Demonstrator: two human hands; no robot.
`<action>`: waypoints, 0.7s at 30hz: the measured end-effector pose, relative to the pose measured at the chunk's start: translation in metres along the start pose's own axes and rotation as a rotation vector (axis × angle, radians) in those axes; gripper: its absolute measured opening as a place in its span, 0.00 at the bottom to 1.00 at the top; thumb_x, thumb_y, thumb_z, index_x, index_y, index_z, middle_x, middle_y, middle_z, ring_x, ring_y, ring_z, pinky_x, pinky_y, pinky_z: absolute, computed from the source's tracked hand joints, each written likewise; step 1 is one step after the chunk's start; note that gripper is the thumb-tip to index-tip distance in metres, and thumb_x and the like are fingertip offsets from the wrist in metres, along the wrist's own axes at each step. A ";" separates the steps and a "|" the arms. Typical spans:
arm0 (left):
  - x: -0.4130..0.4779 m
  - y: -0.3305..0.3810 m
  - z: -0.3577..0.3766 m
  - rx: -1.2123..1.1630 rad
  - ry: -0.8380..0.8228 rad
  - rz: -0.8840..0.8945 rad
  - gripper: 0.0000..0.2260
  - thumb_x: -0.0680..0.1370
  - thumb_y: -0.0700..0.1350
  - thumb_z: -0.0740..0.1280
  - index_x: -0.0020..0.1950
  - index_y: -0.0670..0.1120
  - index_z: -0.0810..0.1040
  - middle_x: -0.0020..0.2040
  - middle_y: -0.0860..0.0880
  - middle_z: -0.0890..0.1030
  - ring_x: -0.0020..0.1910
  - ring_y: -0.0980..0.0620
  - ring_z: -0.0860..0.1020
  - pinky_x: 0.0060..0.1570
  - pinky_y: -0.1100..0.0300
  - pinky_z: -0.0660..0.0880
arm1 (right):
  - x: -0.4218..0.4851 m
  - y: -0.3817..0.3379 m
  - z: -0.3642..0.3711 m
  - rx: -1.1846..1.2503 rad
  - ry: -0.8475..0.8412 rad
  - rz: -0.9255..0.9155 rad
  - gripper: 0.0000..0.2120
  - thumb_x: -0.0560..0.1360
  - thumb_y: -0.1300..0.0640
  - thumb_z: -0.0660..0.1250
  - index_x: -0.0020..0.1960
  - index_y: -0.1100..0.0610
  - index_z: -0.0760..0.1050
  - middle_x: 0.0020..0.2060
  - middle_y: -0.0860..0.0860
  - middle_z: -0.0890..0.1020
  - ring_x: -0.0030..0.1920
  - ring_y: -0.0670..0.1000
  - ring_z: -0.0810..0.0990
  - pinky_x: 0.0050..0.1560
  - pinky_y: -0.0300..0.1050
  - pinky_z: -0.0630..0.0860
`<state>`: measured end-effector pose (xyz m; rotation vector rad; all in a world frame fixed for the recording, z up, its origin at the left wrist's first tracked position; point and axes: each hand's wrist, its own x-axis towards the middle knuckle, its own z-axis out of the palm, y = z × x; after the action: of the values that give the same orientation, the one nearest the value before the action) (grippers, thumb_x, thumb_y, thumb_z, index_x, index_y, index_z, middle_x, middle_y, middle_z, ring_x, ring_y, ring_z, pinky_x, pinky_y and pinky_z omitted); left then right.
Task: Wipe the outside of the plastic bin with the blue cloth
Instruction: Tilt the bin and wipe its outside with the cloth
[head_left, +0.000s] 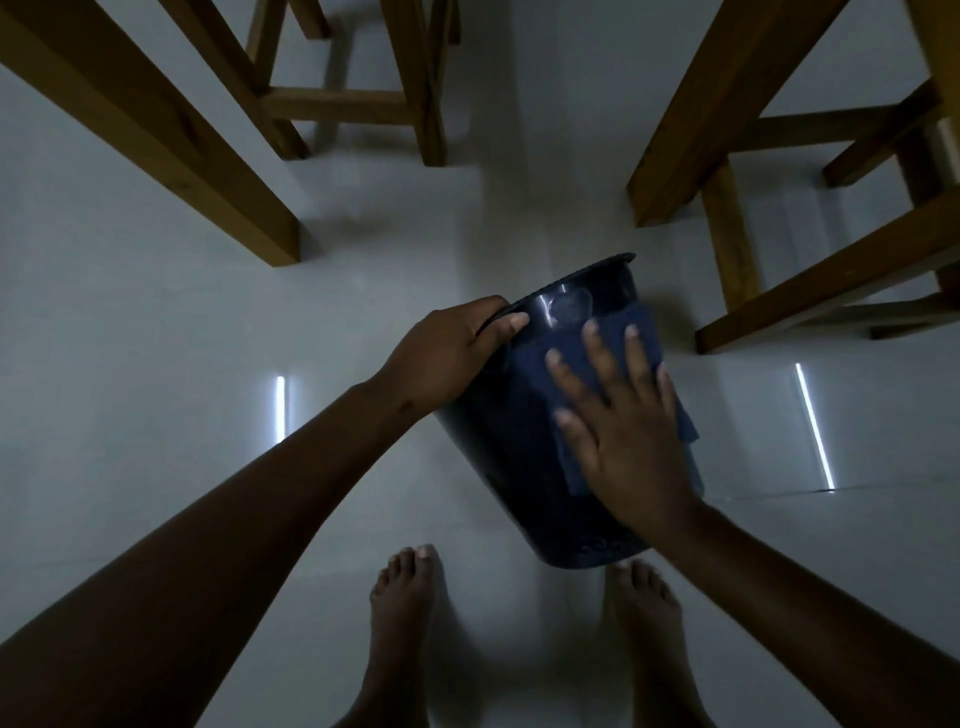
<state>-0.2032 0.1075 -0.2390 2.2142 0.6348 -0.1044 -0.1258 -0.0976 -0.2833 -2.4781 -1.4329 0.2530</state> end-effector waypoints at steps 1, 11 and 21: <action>0.001 0.000 0.000 0.010 0.002 -0.004 0.14 0.82 0.54 0.56 0.37 0.53 0.68 0.33 0.54 0.75 0.38 0.51 0.77 0.37 0.62 0.69 | 0.009 0.007 -0.003 0.104 0.027 0.093 0.26 0.81 0.43 0.47 0.78 0.43 0.47 0.79 0.51 0.49 0.78 0.59 0.47 0.73 0.65 0.57; -0.008 -0.013 0.000 -0.016 0.006 -0.031 0.14 0.82 0.56 0.55 0.38 0.53 0.69 0.33 0.54 0.75 0.35 0.55 0.76 0.35 0.61 0.68 | -0.033 -0.019 0.007 -0.010 -0.070 0.136 0.30 0.79 0.38 0.44 0.79 0.46 0.46 0.79 0.52 0.49 0.78 0.60 0.47 0.73 0.64 0.54; -0.006 -0.012 -0.001 -0.049 0.006 -0.044 0.14 0.82 0.55 0.56 0.39 0.50 0.70 0.33 0.54 0.75 0.35 0.56 0.75 0.34 0.62 0.68 | -0.016 0.003 0.005 -0.054 -0.028 -0.011 0.28 0.80 0.40 0.51 0.78 0.45 0.53 0.78 0.51 0.55 0.78 0.61 0.50 0.69 0.68 0.60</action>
<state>-0.2142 0.1128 -0.2451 2.1545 0.6829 -0.1034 -0.1324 -0.1122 -0.2888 -2.5180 -1.4835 0.2503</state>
